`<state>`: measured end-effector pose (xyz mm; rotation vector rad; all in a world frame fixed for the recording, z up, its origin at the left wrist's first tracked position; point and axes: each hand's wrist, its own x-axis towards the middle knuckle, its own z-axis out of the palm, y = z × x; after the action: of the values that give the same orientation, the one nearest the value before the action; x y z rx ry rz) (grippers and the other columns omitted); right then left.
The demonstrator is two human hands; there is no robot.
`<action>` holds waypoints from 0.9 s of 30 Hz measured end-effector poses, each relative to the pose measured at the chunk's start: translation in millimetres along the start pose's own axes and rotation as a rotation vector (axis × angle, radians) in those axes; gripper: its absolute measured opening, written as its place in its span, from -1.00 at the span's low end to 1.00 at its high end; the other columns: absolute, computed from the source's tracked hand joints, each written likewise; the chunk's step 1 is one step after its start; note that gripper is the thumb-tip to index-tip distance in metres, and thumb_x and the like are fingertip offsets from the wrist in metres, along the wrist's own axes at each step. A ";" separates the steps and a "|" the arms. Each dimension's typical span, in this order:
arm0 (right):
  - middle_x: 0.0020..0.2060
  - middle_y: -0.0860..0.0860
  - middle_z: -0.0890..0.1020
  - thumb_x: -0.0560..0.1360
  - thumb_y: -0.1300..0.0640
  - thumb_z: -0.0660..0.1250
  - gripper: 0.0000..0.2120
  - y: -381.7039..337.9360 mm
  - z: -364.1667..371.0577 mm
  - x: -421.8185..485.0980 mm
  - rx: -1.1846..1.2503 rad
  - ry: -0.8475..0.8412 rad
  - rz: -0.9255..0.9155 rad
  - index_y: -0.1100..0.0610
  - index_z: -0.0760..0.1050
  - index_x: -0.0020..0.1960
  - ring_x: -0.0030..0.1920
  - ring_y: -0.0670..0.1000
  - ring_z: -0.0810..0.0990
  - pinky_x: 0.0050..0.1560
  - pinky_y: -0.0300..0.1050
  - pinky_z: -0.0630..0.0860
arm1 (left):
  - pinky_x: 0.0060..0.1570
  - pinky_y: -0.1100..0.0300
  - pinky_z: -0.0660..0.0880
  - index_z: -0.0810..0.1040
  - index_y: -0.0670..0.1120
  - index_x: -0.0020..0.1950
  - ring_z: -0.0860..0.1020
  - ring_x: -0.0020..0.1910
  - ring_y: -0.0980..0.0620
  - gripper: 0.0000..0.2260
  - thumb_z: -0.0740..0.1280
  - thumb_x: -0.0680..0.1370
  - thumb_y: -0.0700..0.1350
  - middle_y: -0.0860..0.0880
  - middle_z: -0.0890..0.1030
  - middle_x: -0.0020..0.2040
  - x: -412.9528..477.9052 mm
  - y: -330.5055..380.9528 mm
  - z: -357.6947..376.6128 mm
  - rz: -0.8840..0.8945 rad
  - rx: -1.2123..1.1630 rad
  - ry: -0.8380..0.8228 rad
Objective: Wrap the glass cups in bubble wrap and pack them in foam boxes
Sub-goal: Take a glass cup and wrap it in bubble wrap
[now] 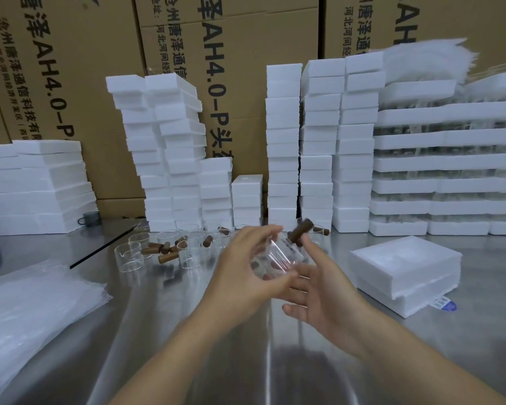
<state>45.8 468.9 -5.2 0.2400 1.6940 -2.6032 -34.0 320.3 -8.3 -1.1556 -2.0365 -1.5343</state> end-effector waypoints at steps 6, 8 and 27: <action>0.00 0.11 0.71 0.44 -0.08 0.57 -0.55 5.6 -1.1 2.9 0.114 0.034 -0.200 0.22 0.63 0.15 0.07 0.13 0.75 0.01 0.03 0.73 | 0.37 0.40 0.38 0.47 0.24 0.51 0.50 0.45 0.18 -0.39 0.53 0.49 -0.01 0.29 0.49 0.40 -2.9 -6.5 3.4 0.142 0.251 -0.023; 0.09 0.03 0.73 0.38 0.00 0.65 -0.49 5.9 -0.9 3.7 0.057 0.028 -0.298 0.15 0.61 0.24 0.16 0.13 0.73 0.03 0.01 0.71 | 0.35 0.40 0.40 0.49 0.23 0.51 0.50 0.45 0.18 -0.40 0.49 0.47 0.00 0.27 0.51 0.41 -3.2 -7.7 3.2 0.110 0.239 -0.007; -0.01 0.21 0.70 0.57 0.10 0.44 -0.70 6.1 0.2 3.9 0.165 0.045 -0.267 0.19 0.56 0.25 0.01 0.18 0.74 0.02 0.10 0.71 | 0.25 0.32 0.57 0.64 0.29 0.35 0.66 0.28 0.19 -0.41 0.70 0.36 0.04 0.16 0.68 0.27 2.3 -11.6 0.8 -0.052 -0.065 0.070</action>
<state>42.6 466.5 -11.2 0.0801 1.6273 -2.9560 -44.2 321.0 -14.4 -1.0643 -1.9989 -1.6539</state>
